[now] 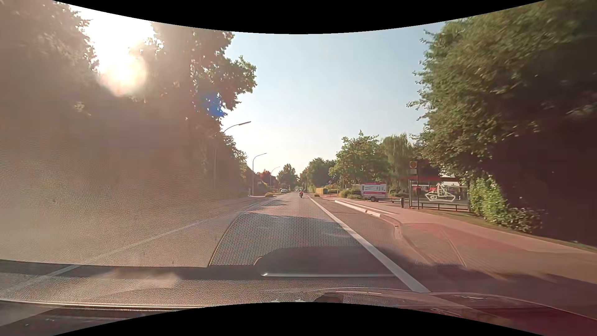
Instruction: Follow the waypoints while adhering to traffic rules and regulations
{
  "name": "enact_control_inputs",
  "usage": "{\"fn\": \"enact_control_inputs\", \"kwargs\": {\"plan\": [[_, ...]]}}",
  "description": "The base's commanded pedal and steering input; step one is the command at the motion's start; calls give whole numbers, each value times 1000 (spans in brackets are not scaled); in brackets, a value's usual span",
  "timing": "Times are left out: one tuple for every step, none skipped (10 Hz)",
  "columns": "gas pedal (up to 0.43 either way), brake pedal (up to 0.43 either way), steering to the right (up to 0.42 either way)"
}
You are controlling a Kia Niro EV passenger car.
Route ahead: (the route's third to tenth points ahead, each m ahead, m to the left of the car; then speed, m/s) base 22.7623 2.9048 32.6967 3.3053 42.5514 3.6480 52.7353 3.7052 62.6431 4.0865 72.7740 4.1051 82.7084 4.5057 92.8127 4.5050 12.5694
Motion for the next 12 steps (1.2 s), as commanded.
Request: {"fn": "enact_control_inputs", "kwargs": {"plan": [[189,0,-5],[189,0,-5],[189,0,-5],[197,0,-5],[197,0,-6],[197,0,-6],[197,0,-6],[197,0,-6],[197,0,-6],[197,0,-5],[197,0,-5],[197,0,-4]]}}
